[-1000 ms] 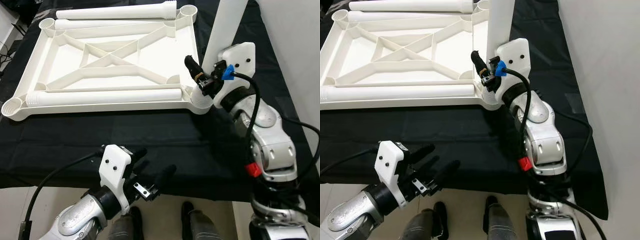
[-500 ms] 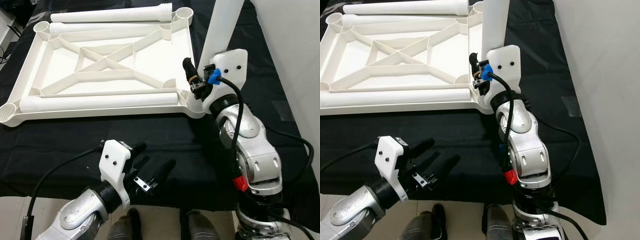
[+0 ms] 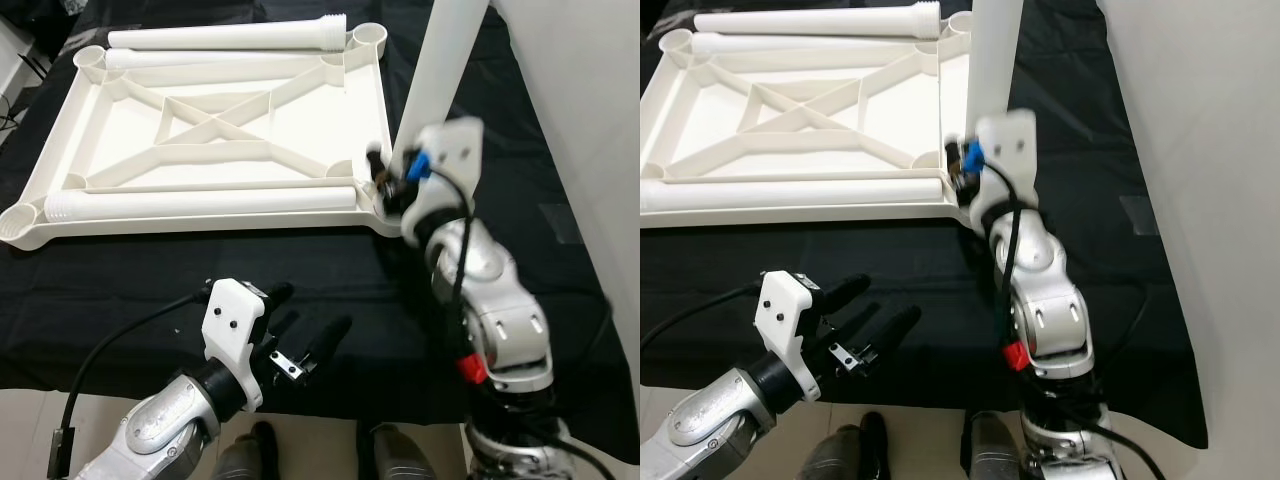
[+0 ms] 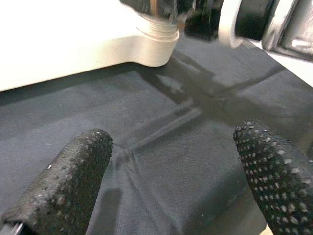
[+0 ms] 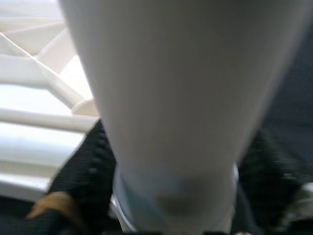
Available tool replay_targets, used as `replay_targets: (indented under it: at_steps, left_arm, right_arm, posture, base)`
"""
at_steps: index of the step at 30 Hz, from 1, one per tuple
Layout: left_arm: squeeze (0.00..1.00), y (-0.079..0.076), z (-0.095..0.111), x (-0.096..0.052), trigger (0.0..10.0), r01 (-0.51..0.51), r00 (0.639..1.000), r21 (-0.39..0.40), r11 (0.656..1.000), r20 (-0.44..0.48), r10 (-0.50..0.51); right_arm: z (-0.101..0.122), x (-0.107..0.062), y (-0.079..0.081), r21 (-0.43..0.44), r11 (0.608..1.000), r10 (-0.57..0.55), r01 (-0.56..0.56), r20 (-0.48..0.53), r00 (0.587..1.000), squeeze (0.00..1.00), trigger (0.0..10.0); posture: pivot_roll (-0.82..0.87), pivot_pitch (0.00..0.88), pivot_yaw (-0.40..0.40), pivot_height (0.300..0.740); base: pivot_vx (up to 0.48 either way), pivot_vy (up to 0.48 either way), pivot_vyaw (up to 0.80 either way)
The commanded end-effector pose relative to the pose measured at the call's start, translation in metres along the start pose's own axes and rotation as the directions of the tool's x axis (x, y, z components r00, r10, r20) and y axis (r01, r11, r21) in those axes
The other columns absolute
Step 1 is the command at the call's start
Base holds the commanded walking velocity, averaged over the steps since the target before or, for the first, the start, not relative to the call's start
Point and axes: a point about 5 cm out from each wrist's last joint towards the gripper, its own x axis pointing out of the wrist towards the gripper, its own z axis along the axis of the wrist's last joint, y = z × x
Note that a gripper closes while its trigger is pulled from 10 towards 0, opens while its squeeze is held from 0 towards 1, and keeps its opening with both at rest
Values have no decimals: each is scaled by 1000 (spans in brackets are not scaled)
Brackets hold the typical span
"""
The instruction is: Building children table
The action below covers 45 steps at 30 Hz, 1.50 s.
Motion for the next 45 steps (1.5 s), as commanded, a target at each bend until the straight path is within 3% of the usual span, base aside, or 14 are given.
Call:
replay_targets:
  at_steps: [1,4,5,6,7,13,14,15,28,29,30,31,32,45]
  left_arm:
    - [0,0,-6,-1,10000,-4,1000,-13,1000,-21,4]
    - [0,0,-6,-1,10000,-5,1000,-13,1000,-20,4]
    - [0,0,-6,-1,10000,-5,1000,-13,1000,-18,5]
    - [0,0,-6,-1,10000,-5,1000,-13,1000,-18,5]
    - [0,1,-7,-1,10000,-6,1000,-14,1000,-17,6]
    - [0,2,-8,0,10000,-7,1000,-13,1000,-14,7]
    - [0,2,-8,1,10000,-7,1000,-13,1000,-14,7]
    - [0,3,-9,1,10000,-7,1000,-12,1000,-14,7]
    - [0,8,-9,0,10000,-7,1000,-14,1000,-10,7]
    - [0,8,-10,-1,10000,-4,1000,-14,1000,-12,4]
    - [0,8,-10,-2,10000,0,1000,-15,1000,-16,0]
    - [0,8,-10,-2,10000,0,1000,-15,1000,-16,0]
    - [0,8,-11,-2,10000,3,1000,-17,1000,-20,-4]
    - [0,8,-8,2,10000,25,1000,-1,1000,5,-25]
  right_arm:
    - [1,-1,0,15,1000,-6,6,-1,1000,1000,10000]
    - [3,-1,1,18,1000,-5,4,8,1000,867,10000]
    - [6,-1,1,22,1000,-3,3,20,1000,529,10000]
    - [6,-1,1,22,1000,-3,3,20,1000,529,10000]
    - [8,-1,1,28,1000,8,-9,35,999,31,10000]
    - [12,0,2,26,997,68,-70,76,995,0,10000]
    - [13,-1,0,8,996,92,-93,92,991,867,10000]
    - [14,-1,-2,0,993,117,-117,102,988,1000,10000]
    - [22,-12,-36,-147,941,324,-304,145,935,1000,10000]
    - [23,-11,-38,-151,936,340,-319,143,929,792,10000]
    - [27,-10,-41,-159,925,369,-346,150,917,373,10000]
    - [27,-10,-41,-159,925,369,-346,150,917,373,10000]
    - [30,-9,-42,-149,911,407,-385,162,899,0,10000]
    - [39,11,-59,-141,803,596,-579,196,779,0,10000]
  posture:
    - [45,334,28,740]
    - [44,334,30,740]
    - [41,334,29,740]
    - [41,334,29,740]
    - [40,334,30,740]
    - [38,332,31,740]
    - [39,330,31,740]
    - [38,328,31,740]
    - [31,312,39,740]
    - [31,308,41,740]
    - [31,308,42,740]
    - [31,308,42,740]
    - [35,308,43,740]
    - [51,296,33,740]
  base:
    - [0,0,0]
    - [0,0,0]
    - [0,0,0]
    - [0,0,0]
    - [0,0,0]
    - [0,0,0]
    - [0,0,0]
    - [0,0,0]
    - [0,0,0]
    - [0,0,0]
    - [0,0,0]
    - [0,0,0]
    - [0,0,0]
    - [0,0,0]
